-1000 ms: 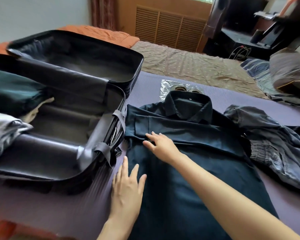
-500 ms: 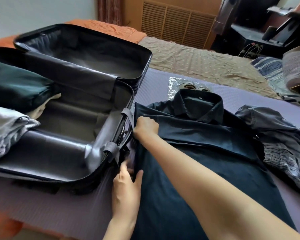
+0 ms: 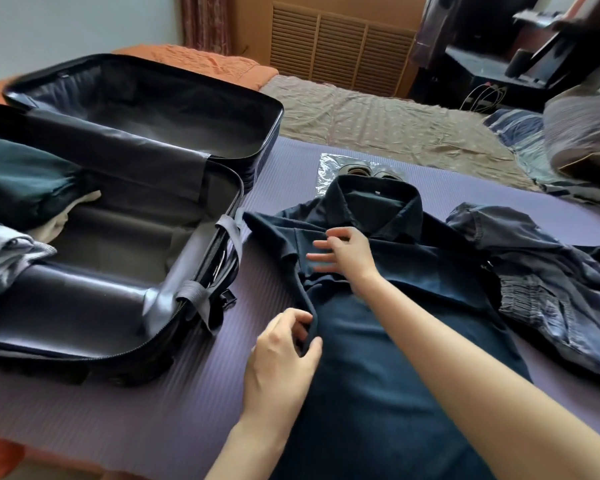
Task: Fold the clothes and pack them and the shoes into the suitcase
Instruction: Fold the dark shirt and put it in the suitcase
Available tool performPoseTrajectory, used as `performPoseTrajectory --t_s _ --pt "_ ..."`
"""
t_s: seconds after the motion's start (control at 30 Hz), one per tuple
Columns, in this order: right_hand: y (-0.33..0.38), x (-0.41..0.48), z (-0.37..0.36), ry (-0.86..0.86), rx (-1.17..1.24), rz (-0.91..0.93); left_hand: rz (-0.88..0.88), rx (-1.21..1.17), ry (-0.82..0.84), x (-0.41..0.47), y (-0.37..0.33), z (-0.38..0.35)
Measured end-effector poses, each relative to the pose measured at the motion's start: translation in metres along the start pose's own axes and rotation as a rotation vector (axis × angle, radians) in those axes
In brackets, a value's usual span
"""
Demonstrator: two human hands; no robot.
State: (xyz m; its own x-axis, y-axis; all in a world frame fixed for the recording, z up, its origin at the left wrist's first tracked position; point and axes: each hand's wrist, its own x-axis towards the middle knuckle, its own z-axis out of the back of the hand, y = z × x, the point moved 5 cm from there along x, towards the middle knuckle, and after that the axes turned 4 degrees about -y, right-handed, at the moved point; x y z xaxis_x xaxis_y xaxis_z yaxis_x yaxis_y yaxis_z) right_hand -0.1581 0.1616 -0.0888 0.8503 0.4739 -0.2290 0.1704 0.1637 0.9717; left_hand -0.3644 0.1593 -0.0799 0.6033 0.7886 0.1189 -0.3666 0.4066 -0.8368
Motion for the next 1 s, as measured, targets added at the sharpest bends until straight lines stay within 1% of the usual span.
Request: performPoseTrajectory --t_s 0.07,0.13,0.27,0.3,0.37,0.43,0.5,0.53,0.67,0.73,0.8,0.83,0.9,1.0 --pt "0.0 -0.001 -0.002 0.07 -0.142 -0.007 0.003 0.017 0.016 -0.002 -0.006 -0.008" --pt "0.002 -0.004 -0.021 0.121 -0.327 0.044 0.051 0.005 0.022 -0.002 -0.001 -0.01" --pt "0.014 -0.01 -0.069 0.166 -0.98 0.293 0.141 -0.035 0.013 -0.002 0.02 -0.003" --pt "0.017 -0.011 -0.079 0.166 -1.107 0.342 0.16 -0.052 0.014 -0.004 0.023 -0.001" --pt "0.02 -0.011 -0.095 0.168 -1.253 0.371 0.172 -0.078 0.021 -0.006 0.028 0.0" --pt "0.02 -0.012 -0.105 0.153 -1.333 0.394 0.167 -0.08 0.035 -0.006 0.029 -0.003" --pt "0.022 -0.012 -0.105 0.131 -1.313 0.395 0.158 -0.095 0.054 -0.005 0.03 -0.005" --pt "0.024 -0.011 -0.1 0.107 -1.252 0.372 0.152 -0.104 0.058 -0.004 0.03 -0.005" --pt "0.029 0.007 -0.049 0.009 -0.786 0.244 0.111 -0.144 0.078 -0.002 0.023 -0.008" --pt "0.031 0.014 -0.007 -0.05 -0.549 0.215 0.048 -0.161 0.093 -0.001 0.013 -0.015" --pt "0.029 0.012 0.04 -0.145 -0.377 0.198 -0.026 -0.171 0.124 -0.004 -0.001 -0.026" --pt "0.024 0.01 0.062 -0.188 -0.331 0.19 -0.055 -0.176 0.152 -0.007 -0.009 -0.033" --pt "0.007 0.004 0.093 -0.207 -0.32 0.144 -0.101 -0.161 0.232 -0.015 -0.021 -0.051" --pt "-0.021 0.003 0.116 -0.227 -0.414 0.111 -0.159 -0.026 0.355 -0.028 -0.029 -0.076"
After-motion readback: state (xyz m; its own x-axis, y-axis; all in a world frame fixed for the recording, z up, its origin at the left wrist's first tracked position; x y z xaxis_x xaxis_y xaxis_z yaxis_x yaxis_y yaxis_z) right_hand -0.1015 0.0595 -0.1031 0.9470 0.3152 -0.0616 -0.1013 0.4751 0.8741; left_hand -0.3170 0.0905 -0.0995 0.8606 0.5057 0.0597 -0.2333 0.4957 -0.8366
